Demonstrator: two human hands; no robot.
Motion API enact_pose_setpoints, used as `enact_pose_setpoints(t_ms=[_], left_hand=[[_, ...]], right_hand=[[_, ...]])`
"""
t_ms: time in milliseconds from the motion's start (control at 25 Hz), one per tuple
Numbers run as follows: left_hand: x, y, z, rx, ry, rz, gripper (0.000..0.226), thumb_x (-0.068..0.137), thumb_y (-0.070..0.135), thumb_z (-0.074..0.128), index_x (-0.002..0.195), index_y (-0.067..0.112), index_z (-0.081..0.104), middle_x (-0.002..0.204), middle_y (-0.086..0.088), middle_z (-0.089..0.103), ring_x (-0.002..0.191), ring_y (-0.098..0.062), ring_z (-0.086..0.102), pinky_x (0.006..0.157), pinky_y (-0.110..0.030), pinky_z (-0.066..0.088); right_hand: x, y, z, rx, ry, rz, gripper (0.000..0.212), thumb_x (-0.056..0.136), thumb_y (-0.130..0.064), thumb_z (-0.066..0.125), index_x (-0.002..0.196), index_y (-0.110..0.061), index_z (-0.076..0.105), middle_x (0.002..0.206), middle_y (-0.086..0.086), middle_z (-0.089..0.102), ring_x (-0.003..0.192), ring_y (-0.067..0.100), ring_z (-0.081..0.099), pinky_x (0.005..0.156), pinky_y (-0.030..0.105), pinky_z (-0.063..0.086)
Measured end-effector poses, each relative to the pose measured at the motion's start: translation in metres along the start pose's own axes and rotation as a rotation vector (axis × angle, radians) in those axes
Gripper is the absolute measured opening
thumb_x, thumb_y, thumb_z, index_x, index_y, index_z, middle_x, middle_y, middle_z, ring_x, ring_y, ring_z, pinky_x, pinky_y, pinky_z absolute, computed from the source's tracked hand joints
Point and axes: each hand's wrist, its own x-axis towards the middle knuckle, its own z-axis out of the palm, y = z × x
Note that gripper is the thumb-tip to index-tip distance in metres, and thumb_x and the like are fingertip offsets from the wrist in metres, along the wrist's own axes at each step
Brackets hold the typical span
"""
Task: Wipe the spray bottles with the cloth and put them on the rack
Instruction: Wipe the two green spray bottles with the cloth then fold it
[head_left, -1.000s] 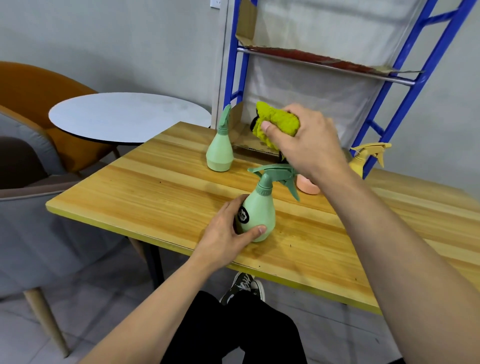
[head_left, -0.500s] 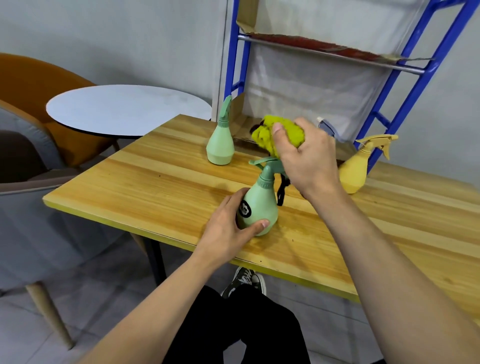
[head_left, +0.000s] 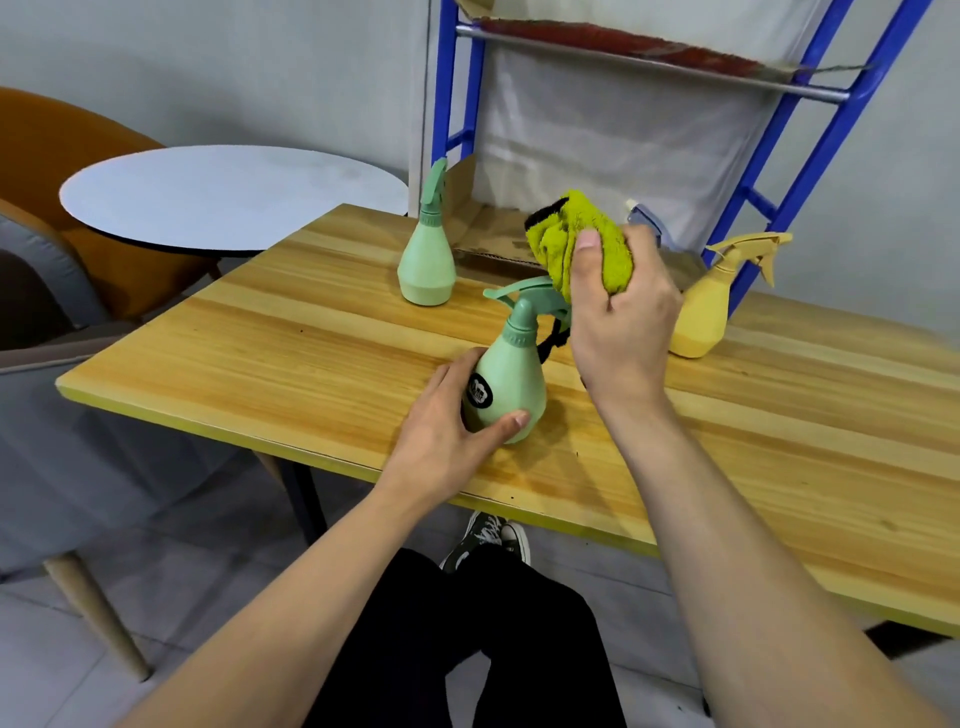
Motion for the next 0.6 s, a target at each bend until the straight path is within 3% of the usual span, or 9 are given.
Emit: enact_pose_setpoints(t_ms=[120, 240, 360, 440, 600], left_hand=[[0.0, 0.0, 0.0, -0.005, -0.005, -0.001, 0.086, 0.083, 0.057, 0.076, 0.155, 0.034, 0.036, 0.137, 0.012, 0.05, 0.125, -0.01, 0.052, 0.106, -0.043, 0.052], [0.0, 0.003, 0.001, 0.009, -0.001, 0.004, 0.086, 0.084, 0.055, 0.076, 0.156, 0.03, 0.035, 0.142, 0.007, 0.051, 0.124, -0.01, 0.051, 0.106, -0.042, 0.051], [-0.001, 0.004, 0.002, 0.036, 0.025, 0.034, 0.084, 0.086, 0.054, 0.075, 0.155, 0.026, 0.037, 0.141, 0.004, 0.052, 0.121, -0.01, 0.051, 0.102, -0.035, 0.049], [-0.002, 0.005, 0.003, 0.057, 0.035, 0.036, 0.083, 0.086, 0.053, 0.075, 0.154, 0.024, 0.037, 0.139, 0.003, 0.052, 0.117, -0.008, 0.049, 0.098, -0.029, 0.044], [-0.002, 0.006, 0.003, 0.07, 0.023, 0.031, 0.084, 0.087, 0.053, 0.074, 0.155, 0.024, 0.035, 0.14, 0.002, 0.051, 0.117, -0.007, 0.048, 0.099, -0.027, 0.042]], right_hand=[[0.003, 0.005, 0.001, 0.259, 0.153, 0.388, 0.036, 0.098, -0.047, 0.051, 0.104, -0.018, 0.071, 0.097, -0.005, 0.071, 0.095, 0.018, 0.064, 0.094, 0.046, 0.05], [-0.013, 0.018, -0.004, 0.442, 0.148, 0.676, 0.049, 0.086, -0.057, 0.052, 0.112, -0.022, 0.074, 0.121, 0.004, 0.072, 0.113, 0.019, 0.064, 0.105, 0.044, 0.048], [-0.028, 0.012, 0.003, 0.506, 0.09, 0.705, 0.019, 0.082, -0.054, 0.057, 0.082, -0.049, 0.075, 0.109, 0.0, 0.072, 0.108, 0.019, 0.065, 0.104, 0.047, 0.049], [-0.028, 0.008, 0.007, 0.502, 0.085, 0.674, 0.011, 0.078, -0.054, 0.062, 0.076, -0.058, 0.072, 0.107, 0.002, 0.073, 0.107, 0.021, 0.066, 0.1, 0.044, 0.052], [-0.025, 0.013, 0.012, 0.354, 0.127, 0.688, 0.02, 0.068, -0.052, 0.056, 0.063, -0.037, 0.068, 0.101, 0.024, 0.067, 0.076, 0.031, 0.055, 0.071, 0.04, 0.049]])
